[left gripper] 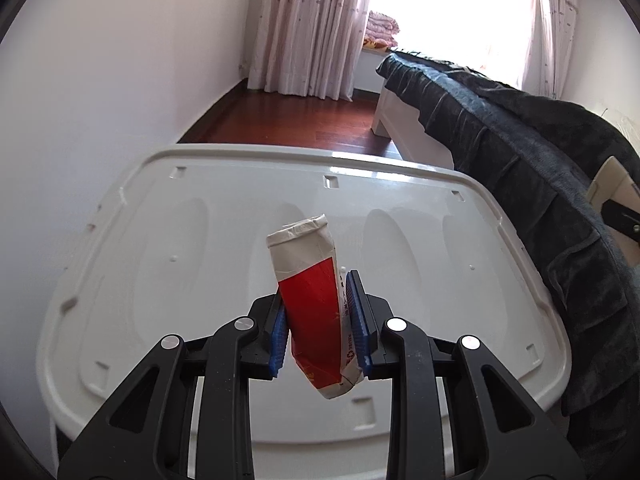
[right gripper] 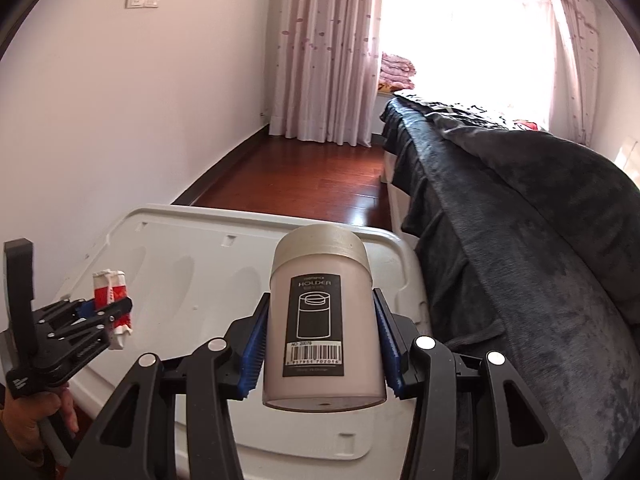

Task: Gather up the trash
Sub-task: 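Move both tools over the bin and open them, dropping cup and canister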

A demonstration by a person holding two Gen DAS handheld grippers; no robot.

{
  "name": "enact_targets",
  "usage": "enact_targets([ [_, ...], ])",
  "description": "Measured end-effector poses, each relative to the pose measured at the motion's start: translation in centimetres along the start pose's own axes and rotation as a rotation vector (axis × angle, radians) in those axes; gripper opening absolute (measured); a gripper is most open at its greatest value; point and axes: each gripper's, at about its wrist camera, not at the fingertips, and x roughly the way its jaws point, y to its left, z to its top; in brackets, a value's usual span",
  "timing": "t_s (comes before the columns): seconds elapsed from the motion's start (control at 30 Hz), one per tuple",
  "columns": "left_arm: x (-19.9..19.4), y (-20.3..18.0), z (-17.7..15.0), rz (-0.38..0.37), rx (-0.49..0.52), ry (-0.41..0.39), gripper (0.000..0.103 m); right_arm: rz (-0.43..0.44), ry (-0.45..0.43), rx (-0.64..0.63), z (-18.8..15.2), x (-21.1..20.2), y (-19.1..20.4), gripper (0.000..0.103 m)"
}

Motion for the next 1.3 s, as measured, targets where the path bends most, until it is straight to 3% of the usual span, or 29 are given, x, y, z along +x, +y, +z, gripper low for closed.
enact_targets([
  [0.2,-5.0,0.9,-3.3,0.016,0.045,-0.007,0.026,0.062,0.011,0.029,-2.5,-2.4,3.5,0.048],
  [0.37,-7.1,2.3,-7.6,0.016,0.025,0.046,0.026,0.109,0.069,0.038,-7.2,-3.9,7.6,0.048],
  [0.6,-9.3,4.3,-12.6,0.035,0.014,0.092,0.026,0.110,0.175,0.037,-13.7,-4.9,11.6,0.048],
  [0.8,-10.5,5.1,-13.8,0.038,0.004,0.093,0.026,0.108,0.236,0.033,-16.9,-5.6,13.5,0.048],
  [1.3,-10.3,5.7,-15.4,0.062,-0.003,0.124,0.027,0.083,0.300,0.008,-20.8,-5.3,15.8,0.048],
])
